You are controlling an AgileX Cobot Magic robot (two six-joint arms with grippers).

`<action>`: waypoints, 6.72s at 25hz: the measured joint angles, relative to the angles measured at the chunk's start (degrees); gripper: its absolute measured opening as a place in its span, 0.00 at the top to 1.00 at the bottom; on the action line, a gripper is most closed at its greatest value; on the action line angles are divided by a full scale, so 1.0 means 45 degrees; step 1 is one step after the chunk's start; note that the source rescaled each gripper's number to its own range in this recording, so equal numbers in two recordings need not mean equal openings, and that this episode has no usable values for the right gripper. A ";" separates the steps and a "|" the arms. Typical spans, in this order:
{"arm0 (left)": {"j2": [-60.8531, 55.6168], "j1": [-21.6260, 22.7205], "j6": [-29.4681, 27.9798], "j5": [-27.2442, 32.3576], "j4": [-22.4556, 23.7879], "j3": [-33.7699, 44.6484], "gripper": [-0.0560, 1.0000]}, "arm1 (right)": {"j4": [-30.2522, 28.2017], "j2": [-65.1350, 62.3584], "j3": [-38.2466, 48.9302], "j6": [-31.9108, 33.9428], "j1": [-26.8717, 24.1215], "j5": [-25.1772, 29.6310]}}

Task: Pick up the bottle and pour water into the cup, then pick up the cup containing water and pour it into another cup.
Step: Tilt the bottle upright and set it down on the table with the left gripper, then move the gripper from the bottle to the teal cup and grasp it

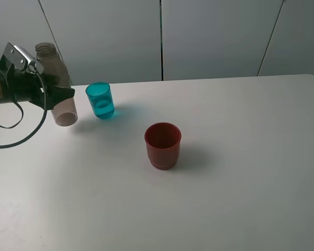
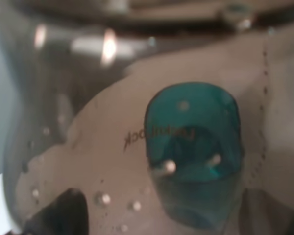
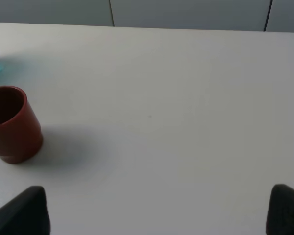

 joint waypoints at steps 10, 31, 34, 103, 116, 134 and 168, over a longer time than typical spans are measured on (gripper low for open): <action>0.0000 0.0400 0.2421 -0.1453 -0.3516 0.1316 0.72 | 0.0000 0.0000 0.0000 0.0000 0.0000 0.0000; 0.1689 0.2120 0.3322 -0.3156 -0.3781 0.1421 0.72 | 0.0000 0.0000 0.0000 0.0000 0.0000 0.0000; 0.1689 0.2510 0.3412 -0.3203 -0.3781 0.1421 0.72 | 0.0000 0.0000 0.0000 0.0000 0.0000 0.0000; -0.5746 0.0533 -0.2212 -0.2407 -0.3057 0.1469 0.79 | 0.0000 0.0000 0.0000 0.0000 0.0000 0.0000; -0.6057 -0.6281 0.0903 0.4487 -0.9430 0.1496 0.03 | 0.0000 0.0000 0.0000 0.0000 0.0000 0.0000; -0.2804 -0.8064 0.5700 0.2373 -1.6065 0.3887 0.03 | 0.0000 0.0000 0.0000 0.0000 0.0000 0.0000; 0.1719 -0.8064 0.5853 -0.1392 -1.7623 0.3027 0.03 | 0.0000 0.0000 0.0000 0.0000 0.0000 0.0000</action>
